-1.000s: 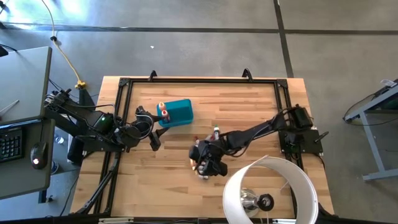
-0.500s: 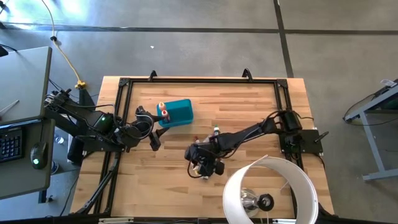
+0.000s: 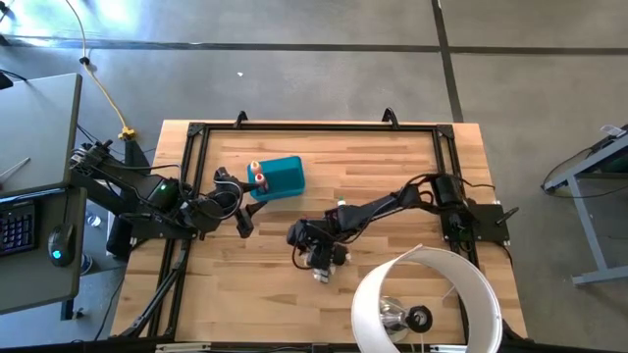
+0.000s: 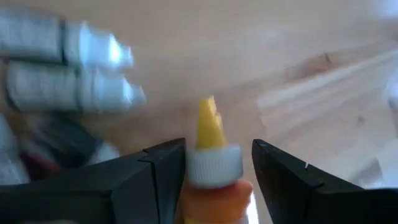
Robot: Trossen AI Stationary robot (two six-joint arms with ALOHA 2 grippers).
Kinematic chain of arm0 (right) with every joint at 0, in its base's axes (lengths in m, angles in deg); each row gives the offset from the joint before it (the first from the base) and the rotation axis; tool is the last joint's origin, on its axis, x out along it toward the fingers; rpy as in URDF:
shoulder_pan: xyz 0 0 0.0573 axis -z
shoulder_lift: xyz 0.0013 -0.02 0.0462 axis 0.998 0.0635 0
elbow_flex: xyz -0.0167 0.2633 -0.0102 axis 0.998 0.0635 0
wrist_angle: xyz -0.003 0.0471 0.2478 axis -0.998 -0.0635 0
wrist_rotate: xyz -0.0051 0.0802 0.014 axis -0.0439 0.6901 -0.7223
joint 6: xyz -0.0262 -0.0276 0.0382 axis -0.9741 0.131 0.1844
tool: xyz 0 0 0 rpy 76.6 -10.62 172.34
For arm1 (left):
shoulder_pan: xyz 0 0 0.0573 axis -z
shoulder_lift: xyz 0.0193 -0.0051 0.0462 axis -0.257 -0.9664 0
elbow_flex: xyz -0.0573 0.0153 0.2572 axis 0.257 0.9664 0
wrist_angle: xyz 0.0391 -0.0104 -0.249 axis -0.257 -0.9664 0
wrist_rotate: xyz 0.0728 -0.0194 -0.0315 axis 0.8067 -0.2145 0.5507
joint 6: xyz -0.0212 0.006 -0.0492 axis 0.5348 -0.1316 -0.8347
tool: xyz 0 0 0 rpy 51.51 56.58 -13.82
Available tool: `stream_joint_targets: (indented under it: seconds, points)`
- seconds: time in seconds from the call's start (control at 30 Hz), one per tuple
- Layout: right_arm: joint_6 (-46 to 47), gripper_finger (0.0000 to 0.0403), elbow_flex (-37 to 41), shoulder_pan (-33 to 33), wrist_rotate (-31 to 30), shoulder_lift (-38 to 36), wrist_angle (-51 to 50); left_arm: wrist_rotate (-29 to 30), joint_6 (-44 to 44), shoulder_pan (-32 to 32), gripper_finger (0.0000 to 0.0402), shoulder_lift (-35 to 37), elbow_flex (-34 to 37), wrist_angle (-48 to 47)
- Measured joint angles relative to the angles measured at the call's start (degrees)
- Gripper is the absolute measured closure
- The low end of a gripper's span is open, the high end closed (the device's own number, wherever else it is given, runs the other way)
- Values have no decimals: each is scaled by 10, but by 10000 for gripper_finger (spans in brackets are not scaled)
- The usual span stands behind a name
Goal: Pick & Place food coloring
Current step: Put the large yellow food coloring bottle into the blue bin
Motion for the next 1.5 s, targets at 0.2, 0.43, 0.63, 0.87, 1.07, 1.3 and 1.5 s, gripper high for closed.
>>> stream_joint_targets:
  seconds: [0.2,0.43,0.63,0.87,1.07,1.3,1.5]
  points:
    - [9,224,0,18,-1,0,6,0,0,0,174,0,0,0]
    - [9,229,0,25,-5,0,5,0,0,0,174,0,0,0]
    - [25,268,0,26,-4,1,1,0,0,0,174,0,0,0]
    - [50,286,0,23,0,0,16,0,0,0,174,0,0,0]
    - [66,284,-24,15,-1,-28,75,20,-15,0,174,0,0,0]
    - [140,285,-54,49,-16,-92,208,37,-15,0,174,0,0,0]
    - [334,286,-32,127,100,-122,324,48,-14,-1,174,2,-1,-4]
